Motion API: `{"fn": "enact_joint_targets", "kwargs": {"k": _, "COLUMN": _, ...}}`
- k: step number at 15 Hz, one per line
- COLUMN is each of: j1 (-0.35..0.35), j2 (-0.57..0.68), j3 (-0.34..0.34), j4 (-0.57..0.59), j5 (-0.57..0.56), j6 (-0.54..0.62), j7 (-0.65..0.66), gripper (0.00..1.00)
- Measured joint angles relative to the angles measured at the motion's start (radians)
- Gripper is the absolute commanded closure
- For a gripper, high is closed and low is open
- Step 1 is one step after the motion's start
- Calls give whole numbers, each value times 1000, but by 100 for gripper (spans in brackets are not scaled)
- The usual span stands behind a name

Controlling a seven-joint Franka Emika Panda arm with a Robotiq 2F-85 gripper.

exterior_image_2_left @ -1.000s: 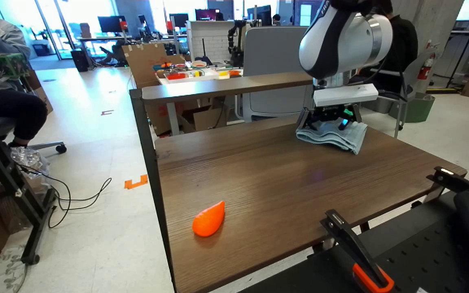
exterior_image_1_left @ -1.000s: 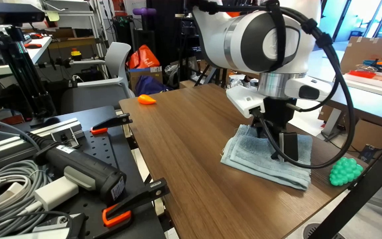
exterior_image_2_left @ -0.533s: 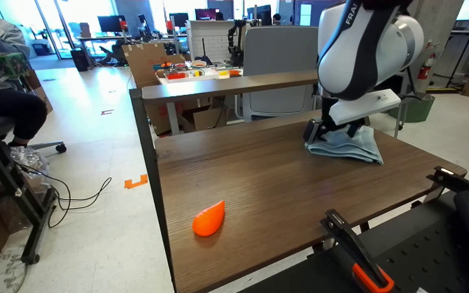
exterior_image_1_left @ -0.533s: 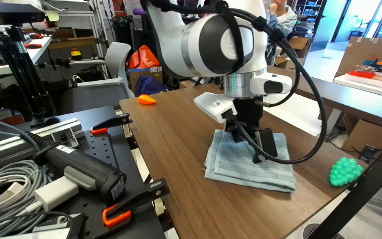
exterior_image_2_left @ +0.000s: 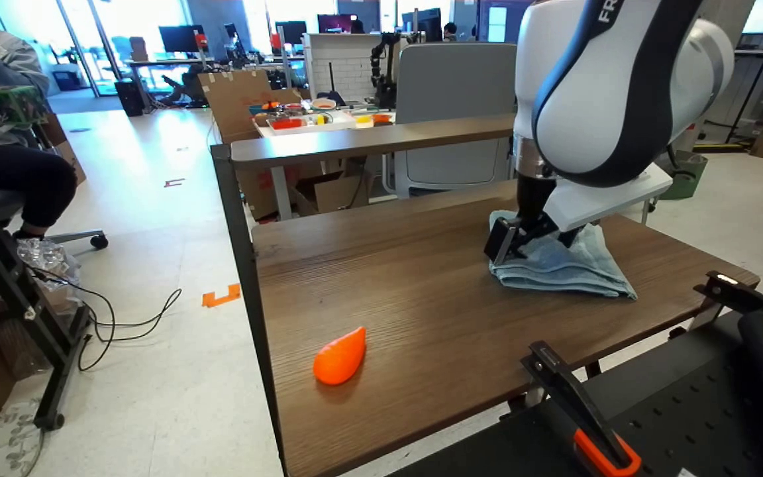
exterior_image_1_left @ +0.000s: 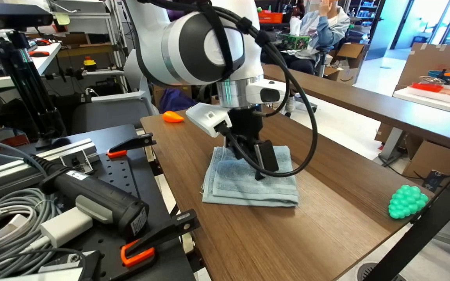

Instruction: Use the cloth to wipe

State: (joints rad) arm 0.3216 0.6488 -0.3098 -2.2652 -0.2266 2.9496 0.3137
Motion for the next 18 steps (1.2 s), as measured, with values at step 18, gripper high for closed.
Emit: {"fn": "enact_joint_targets", "kwargs": {"k": 18, "j1": -310, "j2": -543, "j3": 251, "j4": -329, "j5": 254, "j6": 74, "j7": -208, "gripper": 0}}
